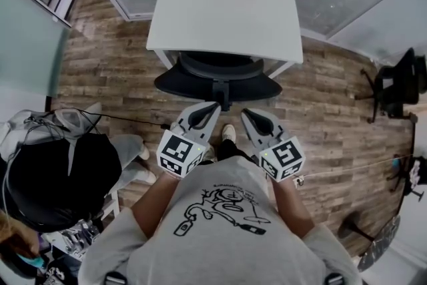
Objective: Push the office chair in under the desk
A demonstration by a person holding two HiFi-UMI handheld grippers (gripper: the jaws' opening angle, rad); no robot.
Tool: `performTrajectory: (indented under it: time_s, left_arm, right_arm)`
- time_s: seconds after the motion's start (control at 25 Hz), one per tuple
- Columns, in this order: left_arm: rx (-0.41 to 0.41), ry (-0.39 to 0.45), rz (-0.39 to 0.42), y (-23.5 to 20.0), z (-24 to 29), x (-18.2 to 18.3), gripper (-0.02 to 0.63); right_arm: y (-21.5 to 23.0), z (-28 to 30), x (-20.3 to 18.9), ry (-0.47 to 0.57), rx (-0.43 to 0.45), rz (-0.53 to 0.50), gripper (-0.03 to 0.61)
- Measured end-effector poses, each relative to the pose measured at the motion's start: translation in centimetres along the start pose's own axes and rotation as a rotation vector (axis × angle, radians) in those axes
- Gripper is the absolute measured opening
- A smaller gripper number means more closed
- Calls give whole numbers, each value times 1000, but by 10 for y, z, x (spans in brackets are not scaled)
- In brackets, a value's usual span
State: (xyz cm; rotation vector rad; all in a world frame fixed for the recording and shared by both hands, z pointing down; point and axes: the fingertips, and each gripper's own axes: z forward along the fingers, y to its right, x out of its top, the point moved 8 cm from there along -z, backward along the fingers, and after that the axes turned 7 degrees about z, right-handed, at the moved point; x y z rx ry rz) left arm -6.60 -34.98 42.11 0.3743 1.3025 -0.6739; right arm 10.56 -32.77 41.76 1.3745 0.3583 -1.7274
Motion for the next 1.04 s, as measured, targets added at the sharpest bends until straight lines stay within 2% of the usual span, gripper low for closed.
performTrajectory:
  time_s: [0.12,0.32,1.04]
  left_arm:
    - [-34,7,-37,7,-2,0,2]
    - [-52,3,-15,19,-6,2,2]
    - [-65,51,-19,20,-20,13,2]
  right_arm:
    - [-11,-8,9,32,-2,-15,35]
    - [-19,-13,11,46,5,-8,34]
    - [-30,-11,13,66,19,-5,34]
